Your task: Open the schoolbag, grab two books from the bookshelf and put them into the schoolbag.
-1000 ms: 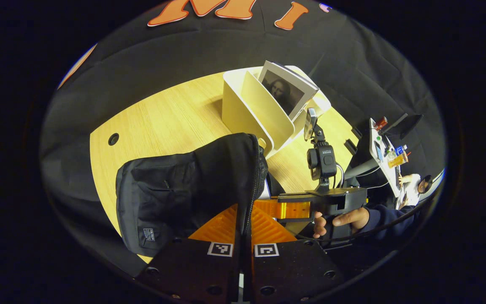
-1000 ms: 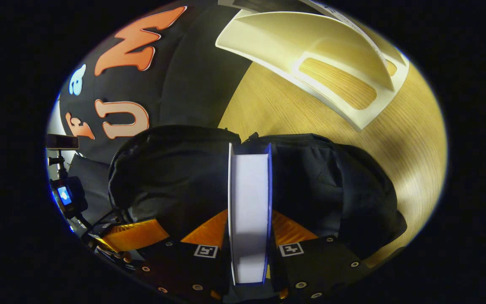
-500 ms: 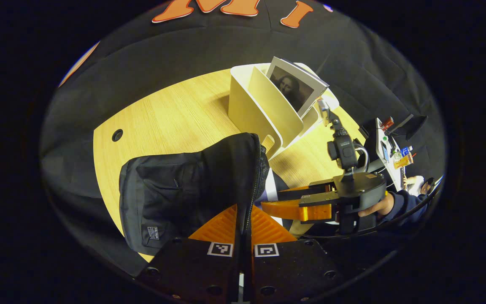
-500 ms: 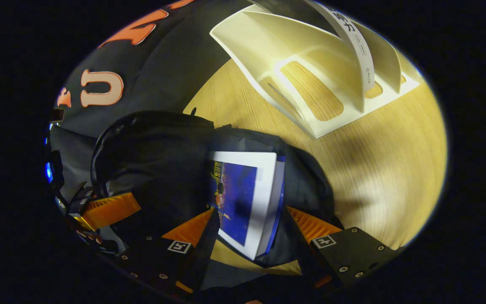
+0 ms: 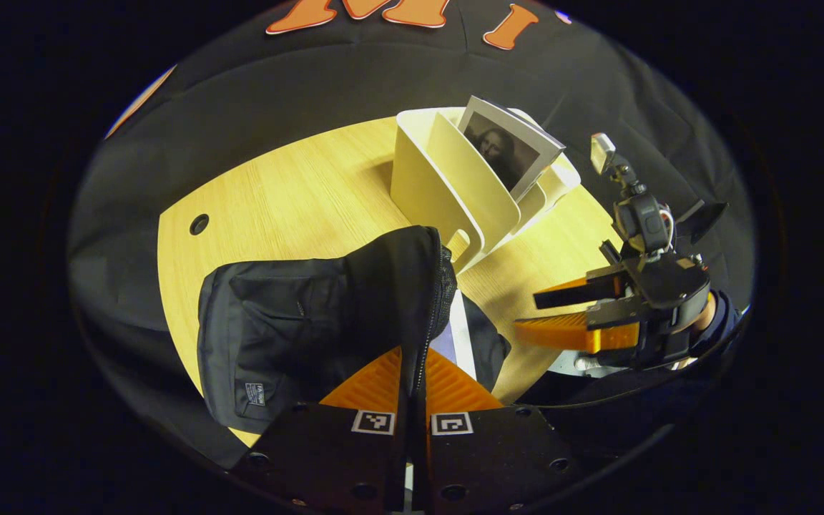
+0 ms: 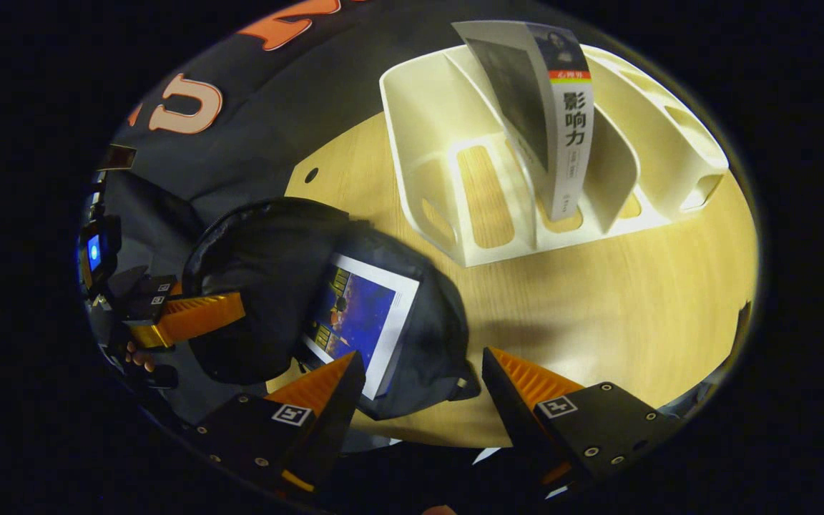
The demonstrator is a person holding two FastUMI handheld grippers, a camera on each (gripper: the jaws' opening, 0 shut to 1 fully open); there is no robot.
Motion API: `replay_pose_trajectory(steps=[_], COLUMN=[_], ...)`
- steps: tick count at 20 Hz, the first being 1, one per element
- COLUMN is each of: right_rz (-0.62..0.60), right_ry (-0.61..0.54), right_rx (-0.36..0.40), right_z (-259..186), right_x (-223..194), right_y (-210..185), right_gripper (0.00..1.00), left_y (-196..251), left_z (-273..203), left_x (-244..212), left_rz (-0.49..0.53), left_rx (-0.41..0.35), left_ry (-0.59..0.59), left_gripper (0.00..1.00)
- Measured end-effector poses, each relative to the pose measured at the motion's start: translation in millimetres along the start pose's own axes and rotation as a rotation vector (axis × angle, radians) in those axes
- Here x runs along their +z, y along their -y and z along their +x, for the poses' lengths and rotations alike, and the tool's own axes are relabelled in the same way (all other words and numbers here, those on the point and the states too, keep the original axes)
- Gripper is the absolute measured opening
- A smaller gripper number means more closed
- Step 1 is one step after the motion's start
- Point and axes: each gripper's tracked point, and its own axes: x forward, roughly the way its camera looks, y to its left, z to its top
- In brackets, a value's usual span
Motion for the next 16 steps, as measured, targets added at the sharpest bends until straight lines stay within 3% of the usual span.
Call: replay_pose_trajectory(steps=[6, 16], right_rz=[-0.130, -0.258], right_ry=[-0.009, -0.032], right_rx=[-0.093, -0.174], right_z=[-46.9, -95.3], right_x=[35.4, 121.0], right_y=[28.7, 49.7], right_gripper=[0.99, 0.99], left_y=[3.9, 7.4], left_z=[4.3, 11.0], left_x=[-3.8, -5.1], left_rz=[-0.002, -0.061], left_rx=[0.021, 0.038], left_ry=[-0.001, 0.003], left_gripper=[0.05, 0.05])
